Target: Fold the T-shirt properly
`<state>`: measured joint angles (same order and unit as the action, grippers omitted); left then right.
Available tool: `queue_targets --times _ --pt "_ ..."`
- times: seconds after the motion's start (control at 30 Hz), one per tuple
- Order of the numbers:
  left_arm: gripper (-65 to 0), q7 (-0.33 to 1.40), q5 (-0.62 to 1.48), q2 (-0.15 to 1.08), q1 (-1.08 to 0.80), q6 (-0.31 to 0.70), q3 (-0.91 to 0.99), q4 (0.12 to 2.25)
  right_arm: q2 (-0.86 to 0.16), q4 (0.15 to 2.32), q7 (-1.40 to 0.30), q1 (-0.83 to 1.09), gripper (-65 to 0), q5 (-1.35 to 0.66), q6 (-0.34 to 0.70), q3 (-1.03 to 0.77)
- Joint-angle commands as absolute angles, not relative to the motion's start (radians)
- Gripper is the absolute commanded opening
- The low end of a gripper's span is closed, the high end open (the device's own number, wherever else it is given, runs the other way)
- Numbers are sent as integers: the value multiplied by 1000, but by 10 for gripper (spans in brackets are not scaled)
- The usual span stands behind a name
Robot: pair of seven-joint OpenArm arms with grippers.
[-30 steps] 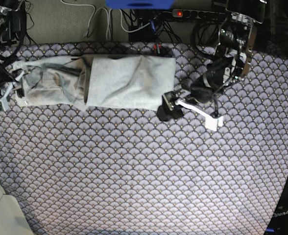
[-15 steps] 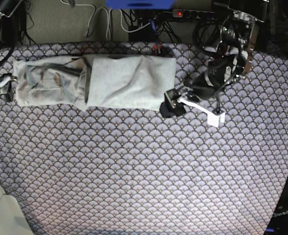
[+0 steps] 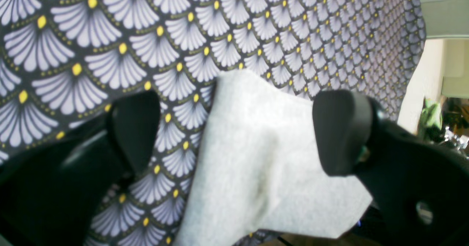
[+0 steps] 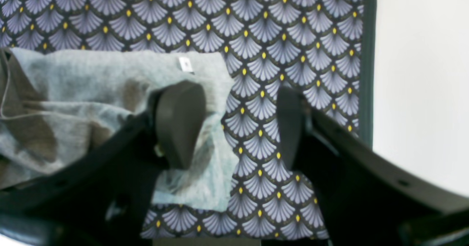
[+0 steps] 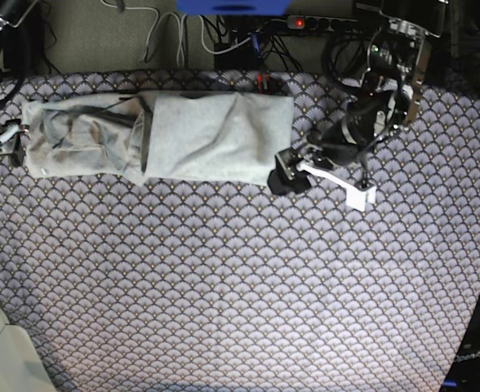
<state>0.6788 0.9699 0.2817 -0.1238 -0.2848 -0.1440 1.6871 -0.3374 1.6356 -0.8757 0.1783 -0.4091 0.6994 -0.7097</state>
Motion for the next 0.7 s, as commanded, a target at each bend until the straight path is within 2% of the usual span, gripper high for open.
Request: queue_targets --times 0.0,0.07,0.13,0.23,0.33,0.43,0.67 --pt "-61 671 989 286 -111 -277 -140 1692 -360 1647 -854 173 -277 -426 698 -717" --pt "-206 671 989 286 -107 -254 -142 1676 -360 1647 -854 173 -277 -424 698 -717" --pt "-406 671 989 288 -105 -252 -137 1659 -360 1647 -857 173 -277 -424 698 -717" --pt "-649 671 989 288 -108 -295 -137 1653 -361 1618 -854 171 -277 -424 698 -717" --pt "-622 671 989 292 -110 -344 -139 1656 -366 1532 -852 139 -277 -424 698 -716" --pt "-650 671 989 294 -110 -358 -140 1662 -390 1435 -852 117 -277 -424 698 -716" --pt "-647 699 981 295 -125 -358 -137 1662 -404 1334 -852 90 -277 -426 698 -716"
